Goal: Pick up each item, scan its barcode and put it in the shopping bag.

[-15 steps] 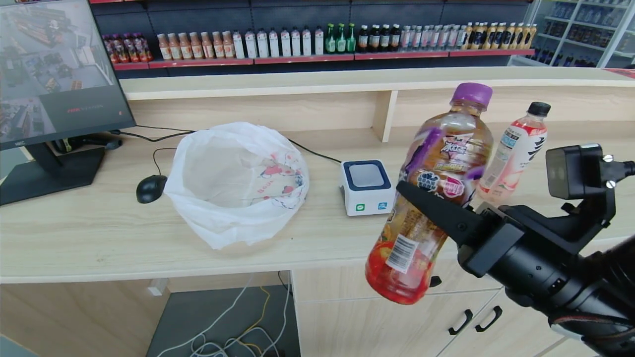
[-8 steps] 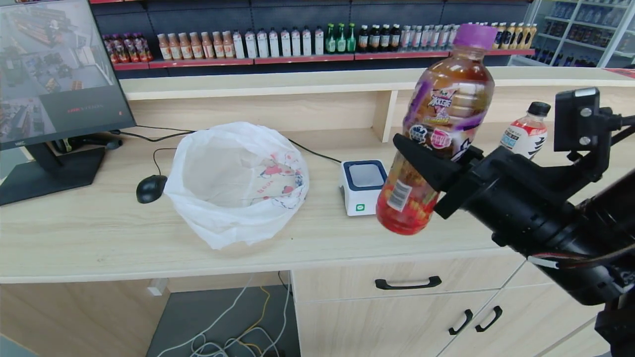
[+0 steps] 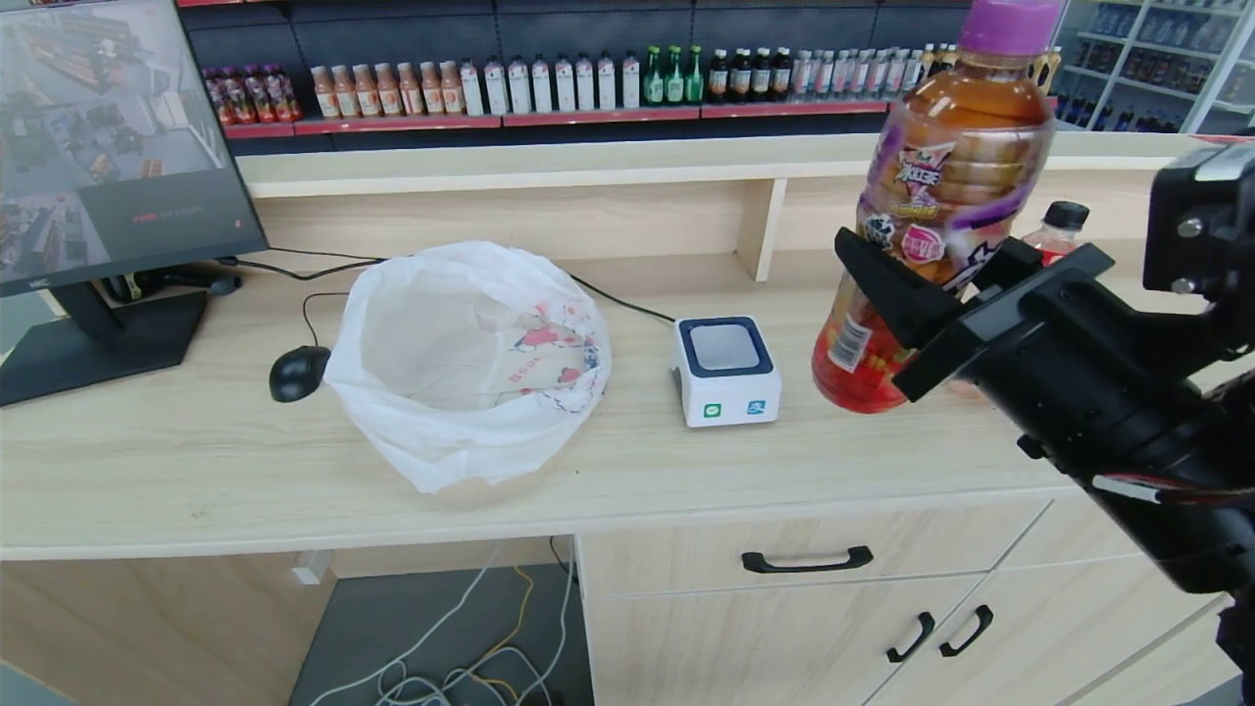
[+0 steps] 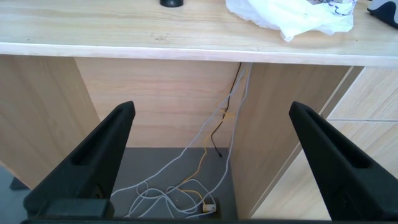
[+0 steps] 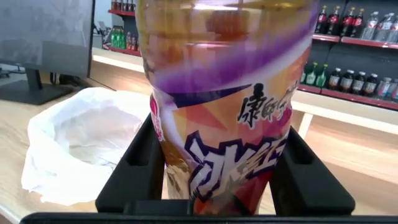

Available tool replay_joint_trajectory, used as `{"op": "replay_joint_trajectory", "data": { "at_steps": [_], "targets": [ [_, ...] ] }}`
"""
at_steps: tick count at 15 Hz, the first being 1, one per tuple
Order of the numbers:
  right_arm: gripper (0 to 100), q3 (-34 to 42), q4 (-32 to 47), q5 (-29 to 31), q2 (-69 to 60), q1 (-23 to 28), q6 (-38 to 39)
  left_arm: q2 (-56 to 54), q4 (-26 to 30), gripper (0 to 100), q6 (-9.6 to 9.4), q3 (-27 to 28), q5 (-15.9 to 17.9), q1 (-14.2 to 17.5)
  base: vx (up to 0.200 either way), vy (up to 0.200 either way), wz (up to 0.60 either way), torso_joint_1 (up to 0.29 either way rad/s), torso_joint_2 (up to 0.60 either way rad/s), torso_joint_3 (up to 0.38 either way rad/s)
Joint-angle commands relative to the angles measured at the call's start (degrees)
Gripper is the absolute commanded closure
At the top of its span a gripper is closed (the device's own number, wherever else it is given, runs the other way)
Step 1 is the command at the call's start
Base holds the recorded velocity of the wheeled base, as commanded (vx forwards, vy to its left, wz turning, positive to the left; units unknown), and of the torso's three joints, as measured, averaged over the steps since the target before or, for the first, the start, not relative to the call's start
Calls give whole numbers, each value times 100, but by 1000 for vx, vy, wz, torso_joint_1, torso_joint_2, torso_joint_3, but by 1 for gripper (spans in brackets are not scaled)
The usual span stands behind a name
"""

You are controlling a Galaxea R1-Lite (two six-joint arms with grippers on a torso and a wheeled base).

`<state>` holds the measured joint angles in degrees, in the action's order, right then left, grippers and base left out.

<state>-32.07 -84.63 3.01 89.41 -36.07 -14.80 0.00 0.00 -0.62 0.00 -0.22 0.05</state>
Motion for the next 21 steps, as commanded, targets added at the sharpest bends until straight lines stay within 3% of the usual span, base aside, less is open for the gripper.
{"op": "replay_joint_trajectory", "data": {
  "at_steps": [1,9,11,14,21],
  "targets": [
    [100,597,-353,50,-125,92,188,0,0,0,1,0,-4,4,0,0,0,0,0,0],
    [100,492,-476,77,-257,285,179,0,0,0,1,0,-4,4,0,0,0,0,0,0],
    [100,439,-476,77,-178,285,197,0,0,0,18,0,4,4,0,200,0,2,5,2],
    [100,474,-529,77,-152,777,206,0,0,0,18,0,-4,4,0,200,0,4,4,1],
    [100,377,-537,50,-46,795,-120,0,0,0,71,0,-4,4,0,200,0,4,1,2]
  ]
}}
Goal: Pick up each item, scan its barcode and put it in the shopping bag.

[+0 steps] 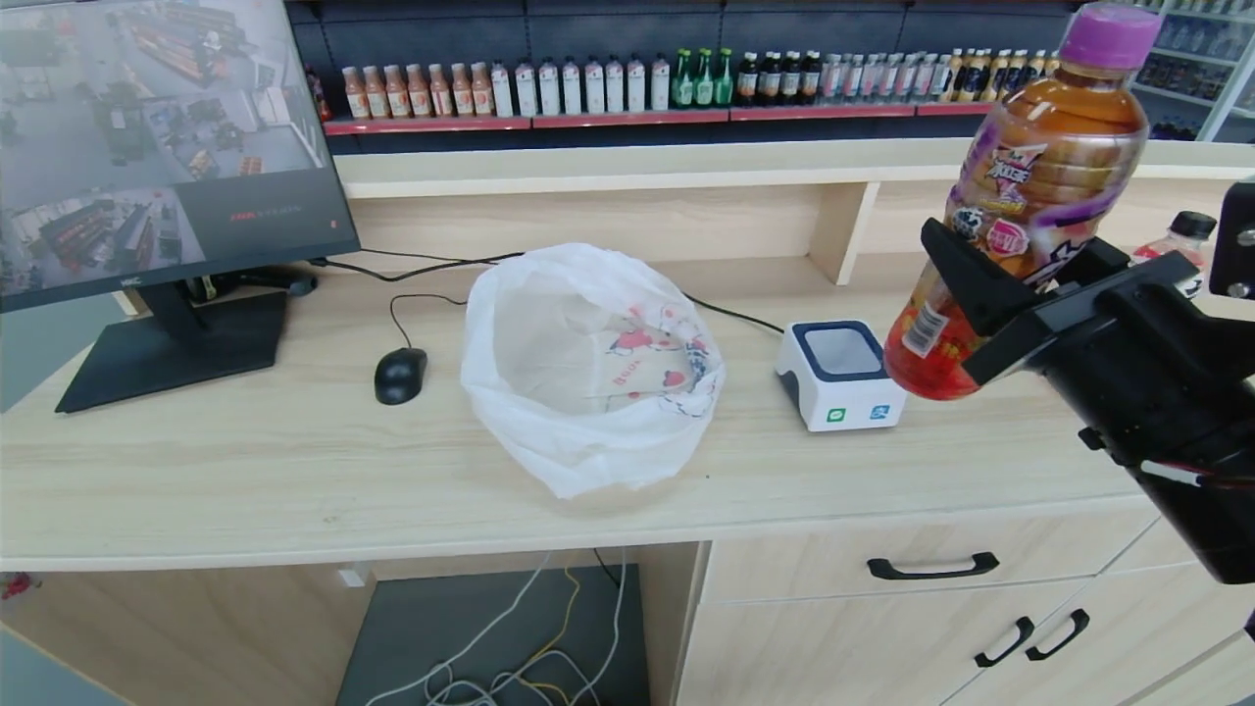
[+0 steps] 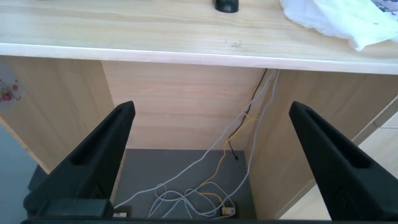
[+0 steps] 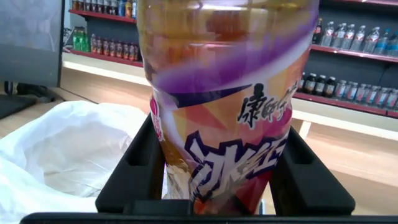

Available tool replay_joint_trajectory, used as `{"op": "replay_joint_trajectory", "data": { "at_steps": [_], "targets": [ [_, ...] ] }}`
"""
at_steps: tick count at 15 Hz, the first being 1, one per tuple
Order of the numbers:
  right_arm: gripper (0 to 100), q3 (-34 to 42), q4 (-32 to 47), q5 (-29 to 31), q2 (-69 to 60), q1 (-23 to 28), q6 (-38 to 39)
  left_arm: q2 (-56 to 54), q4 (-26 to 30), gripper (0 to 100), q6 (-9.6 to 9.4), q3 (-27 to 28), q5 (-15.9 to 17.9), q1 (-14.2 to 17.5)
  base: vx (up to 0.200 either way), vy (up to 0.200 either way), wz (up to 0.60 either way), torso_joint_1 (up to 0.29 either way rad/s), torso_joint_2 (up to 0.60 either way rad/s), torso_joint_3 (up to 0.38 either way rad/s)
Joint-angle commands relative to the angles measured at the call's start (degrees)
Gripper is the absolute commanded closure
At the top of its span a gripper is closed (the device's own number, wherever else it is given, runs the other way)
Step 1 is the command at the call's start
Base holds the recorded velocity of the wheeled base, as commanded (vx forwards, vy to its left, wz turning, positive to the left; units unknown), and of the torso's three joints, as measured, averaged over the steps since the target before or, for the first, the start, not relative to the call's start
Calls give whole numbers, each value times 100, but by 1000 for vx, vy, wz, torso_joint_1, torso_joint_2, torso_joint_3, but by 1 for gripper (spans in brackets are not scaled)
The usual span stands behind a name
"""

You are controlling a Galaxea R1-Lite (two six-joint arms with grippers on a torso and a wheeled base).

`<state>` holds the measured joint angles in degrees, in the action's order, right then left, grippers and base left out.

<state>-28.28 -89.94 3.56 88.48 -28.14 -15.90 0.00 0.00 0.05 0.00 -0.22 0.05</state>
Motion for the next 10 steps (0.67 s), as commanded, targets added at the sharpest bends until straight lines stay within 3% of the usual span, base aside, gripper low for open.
{"op": "replay_joint_trajectory", "data": {
  "at_steps": [1,3,4,8,10],
  "targets": [
    [100,-55,-6,-31,143,1,-71,0,0,0,-22,0,-4,4,0,200,0,-2,2,-7],
    [100,-90,-6,-435,258,186,-449,0,0,0,-14,0,-4,4,0,0,0,0,0,0],
    [100,-90,29,-954,222,528,-1188,0,0,0,-14,0,-4,4,0,0,0,0,0,0],
    [100,-345,91,-1569,882,775,-2401,0,0,0,-14,0,-4,4,0,0,0,0,0,0],
    [100,-767,-6,-2210,1259,1003,-3156,0,0,0,-14,0,-4,4,0,0,0,0,0,0]
  ]
}}
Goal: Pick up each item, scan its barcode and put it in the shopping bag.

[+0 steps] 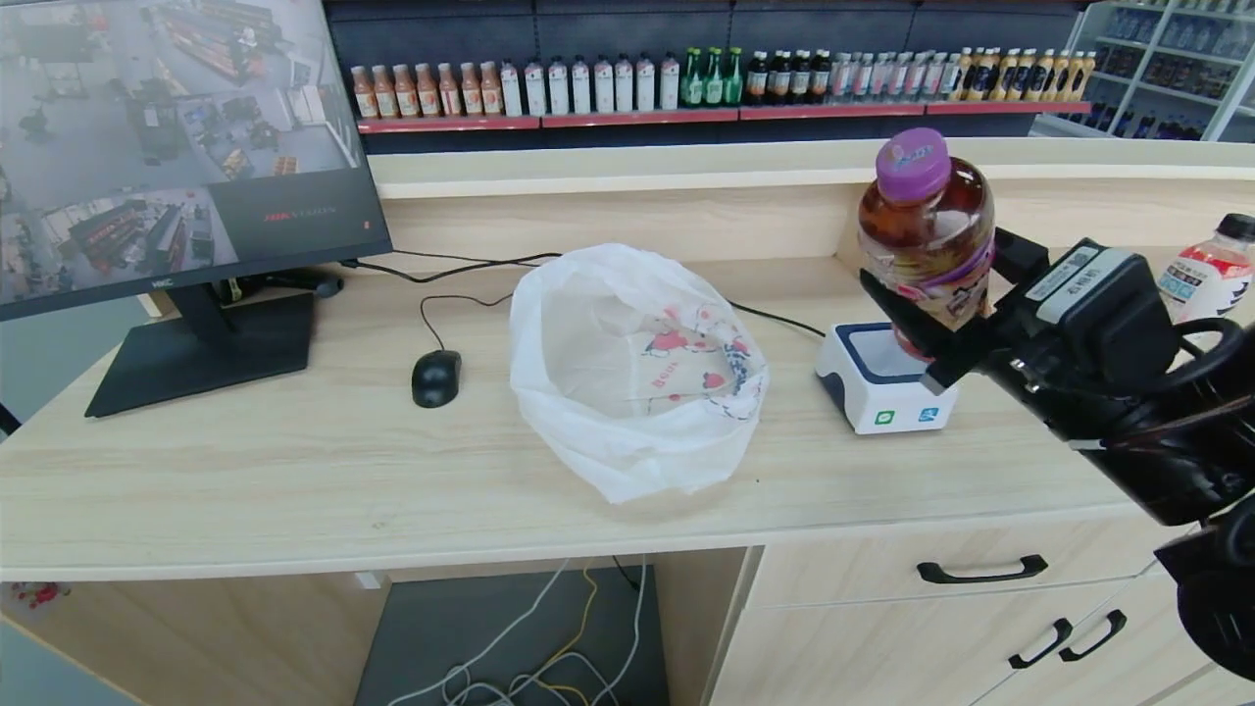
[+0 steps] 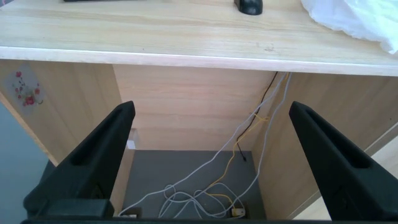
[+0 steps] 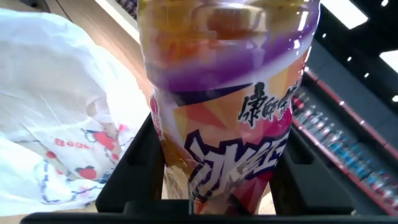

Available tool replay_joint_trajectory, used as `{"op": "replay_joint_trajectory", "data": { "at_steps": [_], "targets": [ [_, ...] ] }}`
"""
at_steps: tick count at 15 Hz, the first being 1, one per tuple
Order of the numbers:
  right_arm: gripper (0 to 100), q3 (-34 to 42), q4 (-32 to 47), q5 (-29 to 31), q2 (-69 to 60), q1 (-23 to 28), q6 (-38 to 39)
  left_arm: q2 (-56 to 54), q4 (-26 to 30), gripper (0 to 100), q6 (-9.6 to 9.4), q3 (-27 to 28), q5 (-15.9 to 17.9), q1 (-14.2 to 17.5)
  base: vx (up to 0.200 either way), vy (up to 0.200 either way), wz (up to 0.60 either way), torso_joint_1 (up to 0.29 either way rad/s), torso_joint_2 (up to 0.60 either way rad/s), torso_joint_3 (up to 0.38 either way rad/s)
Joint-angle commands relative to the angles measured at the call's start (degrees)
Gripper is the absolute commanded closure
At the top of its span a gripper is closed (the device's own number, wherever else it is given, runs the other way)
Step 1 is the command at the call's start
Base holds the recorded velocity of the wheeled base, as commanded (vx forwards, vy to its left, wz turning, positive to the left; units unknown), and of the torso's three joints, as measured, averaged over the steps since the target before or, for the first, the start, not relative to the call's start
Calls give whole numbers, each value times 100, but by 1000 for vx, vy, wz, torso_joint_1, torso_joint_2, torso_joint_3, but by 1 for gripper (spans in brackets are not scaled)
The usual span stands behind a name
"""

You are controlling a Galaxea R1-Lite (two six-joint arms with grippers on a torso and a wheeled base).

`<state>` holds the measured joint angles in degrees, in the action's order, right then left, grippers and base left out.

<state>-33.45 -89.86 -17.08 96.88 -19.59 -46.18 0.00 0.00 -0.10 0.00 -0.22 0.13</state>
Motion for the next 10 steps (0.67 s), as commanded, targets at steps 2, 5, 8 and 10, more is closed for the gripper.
{"op": "replay_joint_trajectory", "data": {
  "at_steps": [2,5,8,10],
  "targets": [
    [100,-294,-14,-489,630,377,-629,0,0,0,1,0,-4,-5,0,0,0,0,0,0],
    [100,-338,-14,-692,780,526,-1245,0,0,0,1,0,-4,-5,0,0,0,0,0,0],
    [100,-399,-14,-797,938,526,-1719,0,0,0,1,0,-4,-5,0,0,0,0,0,0],
    [100,-715,-14,-1149,1158,649,-1781,0,0,0,1,0,-4,-5,0,0,0,0,0,0]
  ]
}}
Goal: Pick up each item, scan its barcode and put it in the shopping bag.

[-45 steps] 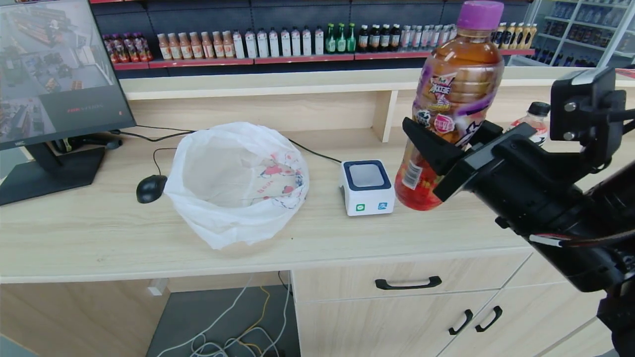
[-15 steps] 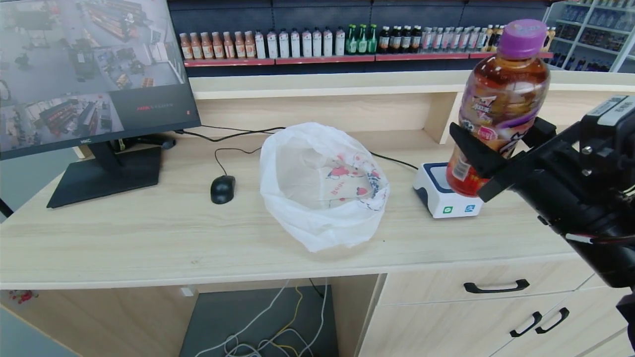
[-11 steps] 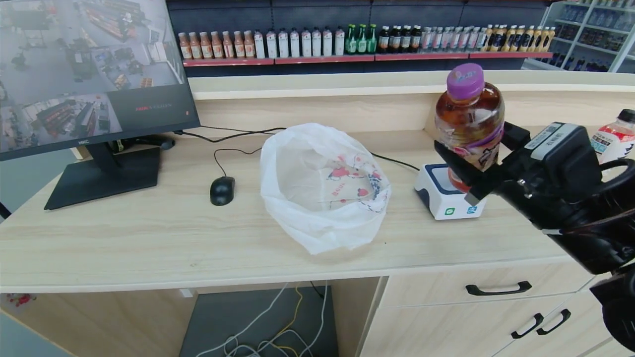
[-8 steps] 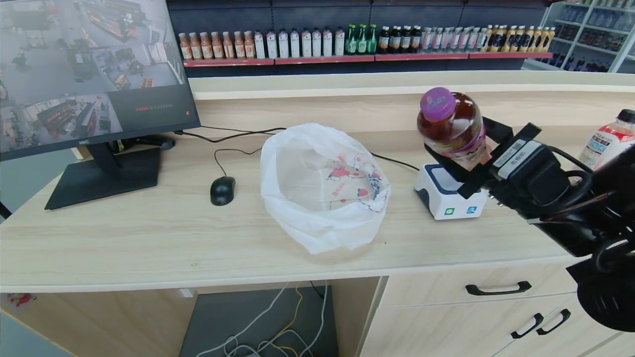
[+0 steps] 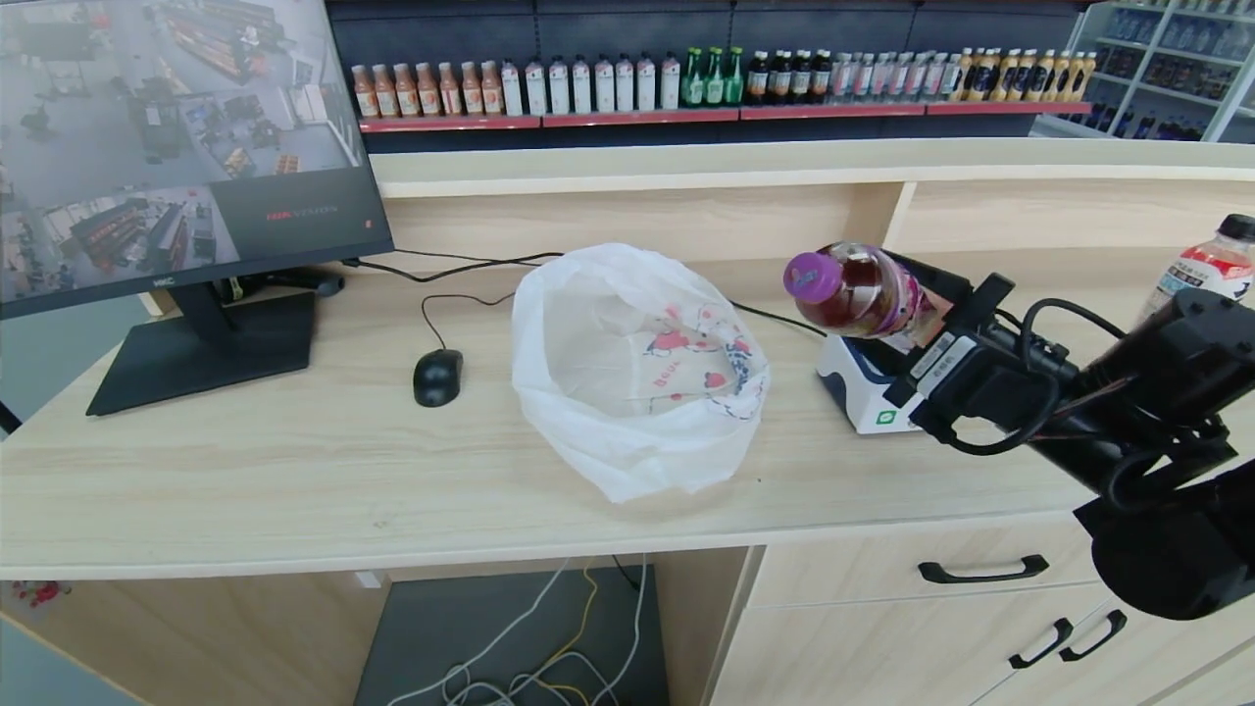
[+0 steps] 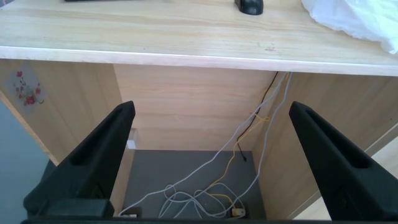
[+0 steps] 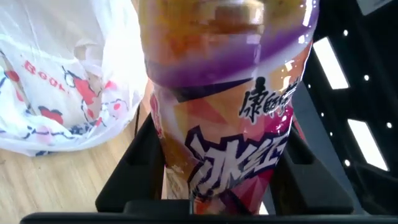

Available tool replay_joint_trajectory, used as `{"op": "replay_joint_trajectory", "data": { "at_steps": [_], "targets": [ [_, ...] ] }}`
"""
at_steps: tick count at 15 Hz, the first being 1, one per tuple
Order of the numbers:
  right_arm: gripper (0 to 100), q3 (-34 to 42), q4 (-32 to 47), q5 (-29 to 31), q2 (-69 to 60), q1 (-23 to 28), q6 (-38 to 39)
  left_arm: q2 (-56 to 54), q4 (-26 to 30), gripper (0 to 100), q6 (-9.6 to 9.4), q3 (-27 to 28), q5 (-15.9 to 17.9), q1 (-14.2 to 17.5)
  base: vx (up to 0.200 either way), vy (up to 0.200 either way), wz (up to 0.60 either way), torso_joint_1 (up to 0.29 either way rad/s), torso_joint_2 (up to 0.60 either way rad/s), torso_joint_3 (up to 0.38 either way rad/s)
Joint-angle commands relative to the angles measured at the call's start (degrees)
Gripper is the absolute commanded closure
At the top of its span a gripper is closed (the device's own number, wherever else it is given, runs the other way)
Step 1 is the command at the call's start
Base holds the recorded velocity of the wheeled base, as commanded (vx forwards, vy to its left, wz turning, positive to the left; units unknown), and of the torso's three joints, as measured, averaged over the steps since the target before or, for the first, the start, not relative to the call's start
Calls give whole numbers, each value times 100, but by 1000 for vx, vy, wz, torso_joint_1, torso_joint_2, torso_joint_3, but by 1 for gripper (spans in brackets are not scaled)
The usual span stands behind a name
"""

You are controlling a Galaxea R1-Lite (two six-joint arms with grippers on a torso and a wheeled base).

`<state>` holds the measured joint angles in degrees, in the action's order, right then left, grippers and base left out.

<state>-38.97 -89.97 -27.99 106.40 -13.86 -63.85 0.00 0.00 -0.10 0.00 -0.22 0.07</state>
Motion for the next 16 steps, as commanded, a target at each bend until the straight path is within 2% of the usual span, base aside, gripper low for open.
{"op": "replay_joint_trajectory", "data": {
  "at_steps": [1,3,5,16],
  "targets": [
    [100,-383,-3,-453,452,173,-66,0,0,0,1,0,-4,1,0,0,0,0,0,0],
    [100,-532,-3,-831,619,428,-356,0,0,0,1,0,-4,1,0,0,0,0,0,0],
    [100,-497,-3,-936,663,630,-523,0,0,0,1,0,-4,1,0,0,0,0,0,0],
    [100,-515,-3,-1297,926,780,-1410,0,0,0,1,0,-4,1,0,0,0,0,0,0]
  ]
}}
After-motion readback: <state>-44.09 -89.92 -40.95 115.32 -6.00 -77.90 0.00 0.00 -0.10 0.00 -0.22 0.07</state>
